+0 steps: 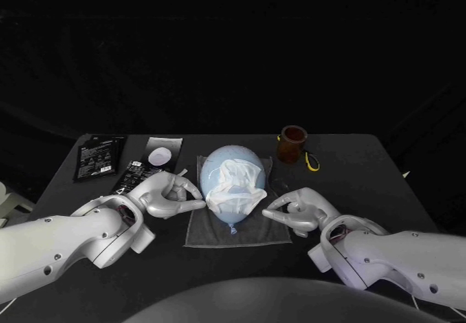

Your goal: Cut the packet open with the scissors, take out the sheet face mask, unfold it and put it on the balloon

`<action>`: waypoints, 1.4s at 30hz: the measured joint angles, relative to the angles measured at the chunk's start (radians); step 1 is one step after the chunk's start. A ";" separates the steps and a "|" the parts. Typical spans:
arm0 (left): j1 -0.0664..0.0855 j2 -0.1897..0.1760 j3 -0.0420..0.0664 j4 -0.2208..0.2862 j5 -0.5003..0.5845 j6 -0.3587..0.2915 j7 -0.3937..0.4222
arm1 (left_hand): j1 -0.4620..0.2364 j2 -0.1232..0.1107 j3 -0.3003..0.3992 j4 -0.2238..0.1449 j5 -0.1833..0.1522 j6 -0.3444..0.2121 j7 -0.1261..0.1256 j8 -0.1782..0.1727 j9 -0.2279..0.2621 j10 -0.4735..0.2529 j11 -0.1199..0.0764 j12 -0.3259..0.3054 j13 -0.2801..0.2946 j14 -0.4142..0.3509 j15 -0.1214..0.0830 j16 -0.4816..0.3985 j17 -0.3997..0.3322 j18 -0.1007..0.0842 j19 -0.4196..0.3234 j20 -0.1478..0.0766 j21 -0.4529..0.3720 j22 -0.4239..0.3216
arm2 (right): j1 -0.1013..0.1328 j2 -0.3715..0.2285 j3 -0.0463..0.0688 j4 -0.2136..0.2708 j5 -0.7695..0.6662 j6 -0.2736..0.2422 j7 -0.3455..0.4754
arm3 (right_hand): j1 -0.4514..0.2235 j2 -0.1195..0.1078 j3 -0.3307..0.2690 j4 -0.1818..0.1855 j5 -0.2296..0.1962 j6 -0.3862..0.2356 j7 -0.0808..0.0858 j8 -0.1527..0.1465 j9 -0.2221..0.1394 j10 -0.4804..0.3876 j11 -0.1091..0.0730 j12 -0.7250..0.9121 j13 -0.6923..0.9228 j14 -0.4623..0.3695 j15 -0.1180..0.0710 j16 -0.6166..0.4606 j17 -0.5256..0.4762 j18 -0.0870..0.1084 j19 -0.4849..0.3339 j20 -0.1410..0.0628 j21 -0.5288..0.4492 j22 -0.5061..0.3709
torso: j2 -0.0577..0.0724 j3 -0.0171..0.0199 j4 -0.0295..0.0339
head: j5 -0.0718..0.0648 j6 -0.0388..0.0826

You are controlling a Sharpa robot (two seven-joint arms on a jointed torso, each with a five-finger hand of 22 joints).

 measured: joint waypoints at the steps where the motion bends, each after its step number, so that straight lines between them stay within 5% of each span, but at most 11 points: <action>1: 0.000 0.001 0.000 0.001 0.001 -0.002 0.001 | 0.008 0.002 -0.001 -0.001 0.000 0.006 0.000 0.003 0.000 0.004 -0.001 0.005 0.006 0.000 0.000 0.002 0.001 0.000 0.001 -0.001 0.002 0.004 | -0.002 0.004 0.000 0.000 0.007 -0.001 0.004 | 0.000 0.000 0.000 0.000 0.000 0.000 0.000 0.000 0.000 0.000 0.000 0.000 0.000 0.000 0.000 0.000 0.000 0.000 0.000 0.000 0.000 0.000 | 0.000 0.0000 0.0000 | -0.001 0.000; 31: -0.004 0.026 -0.002 0.015 0.017 -0.004 0.017 | 0.034 0.018 -0.013 0.006 0.000 0.021 -0.008 0.005 -0.009 0.029 -0.006 0.027 0.039 0.003 -0.003 0.012 0.007 0.000 0.018 -0.006 0.022 0.036 | -0.022 0.059 0.001 0.017 0.191 -0.037 0.130 | 0.008 -0.008 -0.013 0.001 0.000 -0.002 0.001 0.000 0.000 0.000 0.000 0.000 0.000 0.000 0.000 0.000 0.000 -0.001 0.000 0.000 0.000 0.000 | 0.003 0.0015 0.0001 | -0.001 0.000; 42: -0.007 0.037 -0.002 0.012 0.018 0.009 0.011 | 0.042 0.026 -0.021 0.013 0.000 0.031 -0.011 0.004 -0.014 0.049 -0.011 0.038 0.054 0.006 -0.008 0.016 0.007 0.000 0.023 -0.008 0.030 0.049 | -0.022 0.078 0.002 0.015 0.249 -0.038 0.151 | 0.008 -0.008 -0.063 0.023 -0.061 -0.004 0.004 0.008 -0.001 0.000 0.000 0.000 0.000 -0.002 0.002 -0.001 0.000 -0.007 -0.004 0.004 -0.004 0.000 | 0.002 0.0006 0.0007 | -0.002 0.000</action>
